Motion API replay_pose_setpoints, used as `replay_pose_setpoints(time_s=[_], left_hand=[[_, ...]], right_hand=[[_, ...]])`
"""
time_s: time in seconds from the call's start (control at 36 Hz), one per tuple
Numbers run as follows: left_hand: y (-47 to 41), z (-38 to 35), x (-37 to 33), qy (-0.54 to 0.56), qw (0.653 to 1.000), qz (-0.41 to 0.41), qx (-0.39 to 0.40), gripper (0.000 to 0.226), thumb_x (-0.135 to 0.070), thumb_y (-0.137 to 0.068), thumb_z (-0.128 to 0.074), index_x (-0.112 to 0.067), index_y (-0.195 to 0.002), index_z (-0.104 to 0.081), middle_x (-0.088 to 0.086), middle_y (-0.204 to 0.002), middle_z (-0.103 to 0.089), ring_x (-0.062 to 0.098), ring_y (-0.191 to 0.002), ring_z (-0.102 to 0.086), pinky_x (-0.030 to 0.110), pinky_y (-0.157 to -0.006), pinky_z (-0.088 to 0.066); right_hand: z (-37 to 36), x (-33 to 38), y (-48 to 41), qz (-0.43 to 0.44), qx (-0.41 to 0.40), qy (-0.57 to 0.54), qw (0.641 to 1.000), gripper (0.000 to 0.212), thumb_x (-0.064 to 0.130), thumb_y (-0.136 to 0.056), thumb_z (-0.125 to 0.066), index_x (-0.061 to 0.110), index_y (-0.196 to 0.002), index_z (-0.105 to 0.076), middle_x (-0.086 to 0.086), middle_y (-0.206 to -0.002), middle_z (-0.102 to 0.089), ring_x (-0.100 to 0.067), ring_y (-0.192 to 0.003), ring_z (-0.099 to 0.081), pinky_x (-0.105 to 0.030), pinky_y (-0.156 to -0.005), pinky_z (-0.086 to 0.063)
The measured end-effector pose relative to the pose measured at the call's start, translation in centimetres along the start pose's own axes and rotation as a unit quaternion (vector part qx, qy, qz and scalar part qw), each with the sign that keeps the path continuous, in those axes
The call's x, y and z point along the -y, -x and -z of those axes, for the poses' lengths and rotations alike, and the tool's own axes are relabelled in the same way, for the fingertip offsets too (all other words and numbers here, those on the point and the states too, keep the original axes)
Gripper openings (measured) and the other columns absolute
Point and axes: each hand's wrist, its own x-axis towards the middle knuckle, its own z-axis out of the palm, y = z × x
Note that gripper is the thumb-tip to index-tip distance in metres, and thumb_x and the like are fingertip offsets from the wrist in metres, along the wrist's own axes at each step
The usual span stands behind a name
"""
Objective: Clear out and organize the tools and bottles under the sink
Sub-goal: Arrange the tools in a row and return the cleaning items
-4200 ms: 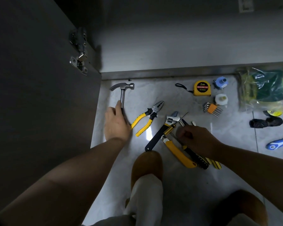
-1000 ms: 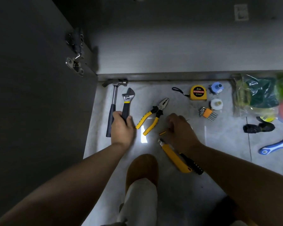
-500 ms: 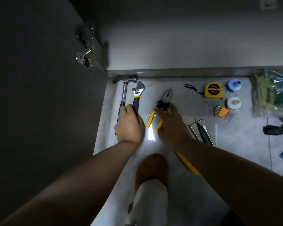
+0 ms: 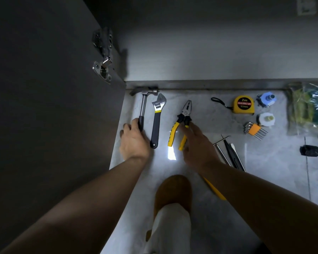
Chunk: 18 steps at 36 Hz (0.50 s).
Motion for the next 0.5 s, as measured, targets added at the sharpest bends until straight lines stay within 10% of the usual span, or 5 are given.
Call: replay_pose_setpoints(time_s=[0.5], left_hand=[[0.4, 1.4, -0.5, -0.015, 1.0, 0.006, 0.023, 0.037, -0.021, -0.099, -0.052, -0.026, -0.136, -0.048, 0.005, -0.127, -0.051, 0.029, -0.118, -0.048, 0.043, -0.073, -0.045]], right_hand=[[0.7, -0.4, -0.2, -0.004, 0.042, -0.01, 0.999, 0.076, 0.009, -0.091, -0.057, 0.028, -0.158, -0.025, 0.006, -0.168, -0.003, -0.025, -0.146, -0.035, -0.033, -0.108, -0.042]])
